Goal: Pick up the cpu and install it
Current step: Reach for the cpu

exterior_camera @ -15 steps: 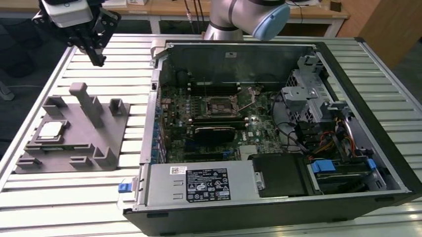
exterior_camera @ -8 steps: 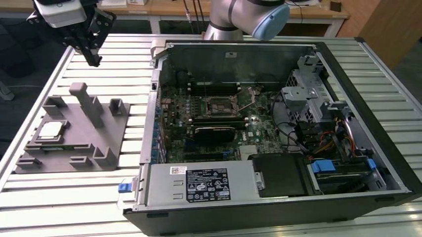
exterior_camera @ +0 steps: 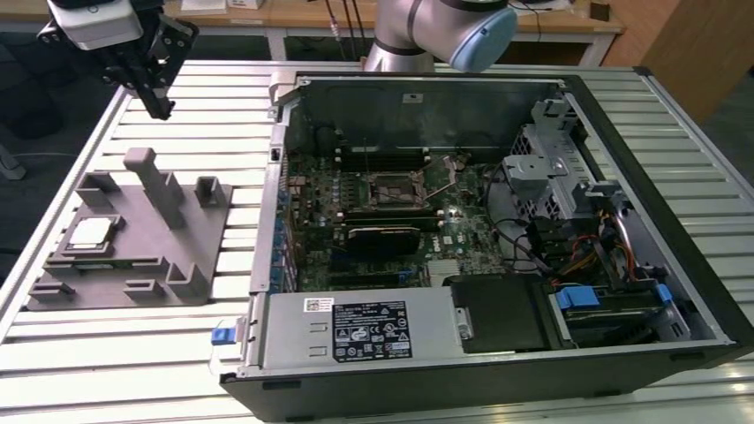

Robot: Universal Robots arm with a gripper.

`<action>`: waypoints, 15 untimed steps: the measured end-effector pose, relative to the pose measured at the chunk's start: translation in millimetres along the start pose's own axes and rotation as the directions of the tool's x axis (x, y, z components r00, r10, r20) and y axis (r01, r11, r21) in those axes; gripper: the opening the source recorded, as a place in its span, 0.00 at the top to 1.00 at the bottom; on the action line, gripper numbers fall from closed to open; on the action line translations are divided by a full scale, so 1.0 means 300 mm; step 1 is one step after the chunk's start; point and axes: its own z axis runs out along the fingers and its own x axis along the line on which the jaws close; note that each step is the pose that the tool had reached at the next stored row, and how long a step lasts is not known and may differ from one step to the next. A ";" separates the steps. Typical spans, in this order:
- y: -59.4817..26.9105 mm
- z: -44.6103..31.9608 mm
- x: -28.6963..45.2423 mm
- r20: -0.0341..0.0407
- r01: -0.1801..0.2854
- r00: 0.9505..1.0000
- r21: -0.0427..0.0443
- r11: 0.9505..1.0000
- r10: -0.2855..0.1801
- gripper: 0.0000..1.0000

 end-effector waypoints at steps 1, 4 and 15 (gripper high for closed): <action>0.000 0.000 0.004 0.000 0.000 1.000 0.000 1.000 0.000 0.89; -0.001 0.000 0.015 0.000 0.000 1.000 0.000 1.000 0.000 0.89; -0.005 0.000 0.060 0.000 0.000 1.000 0.000 1.000 0.000 0.89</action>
